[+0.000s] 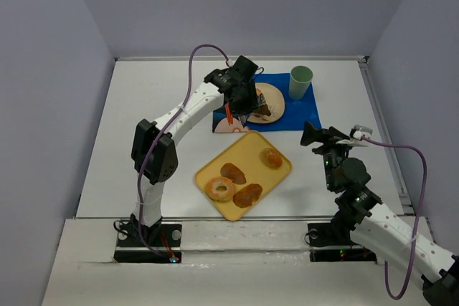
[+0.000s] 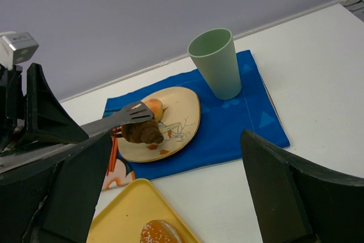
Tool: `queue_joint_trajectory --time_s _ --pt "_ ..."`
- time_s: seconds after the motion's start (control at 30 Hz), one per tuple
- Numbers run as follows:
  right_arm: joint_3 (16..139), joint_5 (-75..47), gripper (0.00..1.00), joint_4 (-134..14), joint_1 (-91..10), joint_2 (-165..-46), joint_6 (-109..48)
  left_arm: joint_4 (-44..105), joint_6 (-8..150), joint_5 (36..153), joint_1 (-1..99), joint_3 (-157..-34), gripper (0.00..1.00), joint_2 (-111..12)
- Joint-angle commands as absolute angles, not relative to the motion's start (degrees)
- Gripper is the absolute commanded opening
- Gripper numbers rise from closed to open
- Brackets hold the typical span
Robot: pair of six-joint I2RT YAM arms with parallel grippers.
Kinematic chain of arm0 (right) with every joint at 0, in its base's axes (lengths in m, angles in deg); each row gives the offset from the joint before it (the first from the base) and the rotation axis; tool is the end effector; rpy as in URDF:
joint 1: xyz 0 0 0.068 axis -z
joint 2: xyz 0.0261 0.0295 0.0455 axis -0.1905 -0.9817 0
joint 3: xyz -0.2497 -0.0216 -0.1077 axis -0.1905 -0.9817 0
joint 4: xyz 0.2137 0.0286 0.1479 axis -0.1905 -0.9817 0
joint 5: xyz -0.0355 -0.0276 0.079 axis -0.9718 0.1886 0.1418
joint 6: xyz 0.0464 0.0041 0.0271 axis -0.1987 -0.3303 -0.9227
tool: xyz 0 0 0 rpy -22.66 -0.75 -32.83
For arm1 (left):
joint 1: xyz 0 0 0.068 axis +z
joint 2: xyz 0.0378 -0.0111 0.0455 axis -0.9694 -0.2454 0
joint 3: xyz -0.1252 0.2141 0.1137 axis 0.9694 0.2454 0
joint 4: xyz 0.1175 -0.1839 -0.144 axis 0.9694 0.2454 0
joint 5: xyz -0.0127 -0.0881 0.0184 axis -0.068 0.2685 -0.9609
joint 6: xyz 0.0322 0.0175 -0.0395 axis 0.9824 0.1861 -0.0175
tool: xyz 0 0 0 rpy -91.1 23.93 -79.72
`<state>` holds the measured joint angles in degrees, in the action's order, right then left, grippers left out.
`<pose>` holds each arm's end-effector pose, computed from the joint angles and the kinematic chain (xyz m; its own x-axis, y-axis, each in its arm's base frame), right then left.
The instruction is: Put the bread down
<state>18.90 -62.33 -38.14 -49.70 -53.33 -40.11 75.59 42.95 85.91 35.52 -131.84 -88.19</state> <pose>0.1249 0.0702 0.2652 0.1305 0.3803 -0.9156 -0.0025 0.9237 0.3832 0.3425 -0.2899 0.3126 -0.8454 -0.1115 -0.5224 0.1397 0.8978 -0.4177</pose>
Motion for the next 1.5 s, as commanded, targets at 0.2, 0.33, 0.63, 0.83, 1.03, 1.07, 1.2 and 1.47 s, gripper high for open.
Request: queue_joint_trajectory --time_s 0.2,0.33,0.63,0.83,1.03,1.07,1.2,1.47 --pt "18.19 -62.98 1.00 -33.86 -50.18 -50.88 -39.26 79.25 43.35 87.00 35.71 -139.96 0.65 -89.90" --pt "18.54 -62.80 1.00 -33.86 -50.18 -51.58 -39.26 79.96 43.70 84.71 35.63 -139.97 0.67 -88.06" --pt "18.63 -62.45 1.00 -33.86 -50.18 -51.93 -39.26 84.35 43.96 77.60 35.80 -139.53 0.67 -82.17" --pt "18.63 -62.36 1.00 -33.86 -50.18 -51.93 -39.26 83.39 42.29 67.32 35.89 -132.87 0.66 -73.56" --pt "18.80 -63.41 1.00 -33.78 -50.18 -52.90 -39.17 60.23 52.03 59.49 37.21 -104.28 0.59 -60.47" --pt "18.98 -63.68 1.00 -33.69 -50.18 -53.25 -39.09 51.22 57.44 59.14 37.99 -100.02 0.59 -58.80" --pt "19.59 -63.42 1.00 -33.69 -50.18 -55.18 -39.09 37.72 65.55 56.75 43.60 -86.46 0.64 -52.91" --pt "21.26 -63.50 1.00 -33.95 -50.18 -59.05 -39.00 25.47 66.91 68.44 54.60 -77.65 0.74 -60.44"
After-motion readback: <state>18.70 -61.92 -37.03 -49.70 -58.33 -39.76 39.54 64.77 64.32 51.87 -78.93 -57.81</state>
